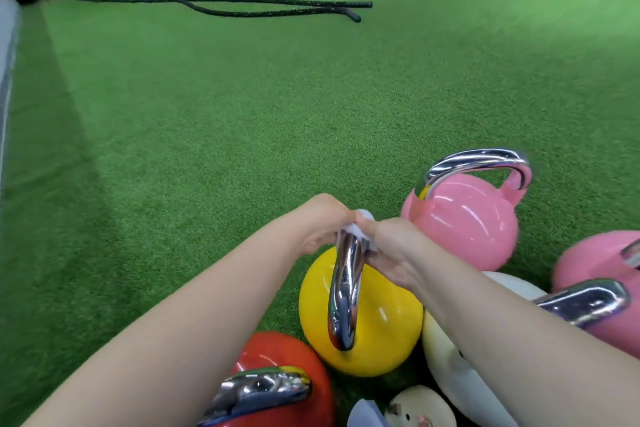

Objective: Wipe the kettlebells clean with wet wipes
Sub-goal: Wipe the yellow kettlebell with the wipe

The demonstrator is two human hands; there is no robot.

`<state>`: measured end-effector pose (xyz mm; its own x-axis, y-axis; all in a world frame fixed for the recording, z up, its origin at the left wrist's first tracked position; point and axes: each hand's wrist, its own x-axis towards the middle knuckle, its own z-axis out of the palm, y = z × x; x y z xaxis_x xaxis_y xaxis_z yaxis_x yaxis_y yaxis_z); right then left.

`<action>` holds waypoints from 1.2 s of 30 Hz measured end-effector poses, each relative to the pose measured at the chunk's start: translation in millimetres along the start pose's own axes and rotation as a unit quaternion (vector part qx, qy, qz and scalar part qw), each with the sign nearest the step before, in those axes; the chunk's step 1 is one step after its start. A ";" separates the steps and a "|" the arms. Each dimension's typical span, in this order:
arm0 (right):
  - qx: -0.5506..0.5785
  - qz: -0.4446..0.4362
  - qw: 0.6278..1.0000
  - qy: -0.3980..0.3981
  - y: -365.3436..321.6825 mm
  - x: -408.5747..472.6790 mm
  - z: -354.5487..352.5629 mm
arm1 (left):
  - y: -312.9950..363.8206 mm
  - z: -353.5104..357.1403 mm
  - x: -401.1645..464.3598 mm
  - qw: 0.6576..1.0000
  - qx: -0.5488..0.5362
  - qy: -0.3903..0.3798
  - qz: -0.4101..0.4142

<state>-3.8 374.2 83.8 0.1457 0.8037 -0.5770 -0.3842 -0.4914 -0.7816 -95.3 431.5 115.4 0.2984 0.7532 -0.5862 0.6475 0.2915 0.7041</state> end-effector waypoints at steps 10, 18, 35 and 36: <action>-0.230 -0.166 0.948 -0.146 63.0 -61.0 -24.4 | -75.0 0.7 -65.9 0.989 0.039 -0.114 0.084; -0.169 -0.018 0.983 -0.070 36.5 -13.8 -16.1 | -57.8 2.0 -50.6 0.992 0.063 -0.036 0.102; -0.337 -0.217 0.912 -0.093 87.5 -49.1 -31.5 | -109.0 16.4 -49.2 0.978 0.113 -0.083 0.152; -0.359 -0.239 0.898 -0.088 94.1 -46.2 -35.0 | -107.0 17.3 -48.4 0.971 0.163 -0.068 0.164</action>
<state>-14.7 279.1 28.6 -0.0336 0.9899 -0.1376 0.3795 -0.1147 -0.9181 -166.9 353.6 61.5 0.6009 0.6827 -0.4158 0.6831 -0.1684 0.7107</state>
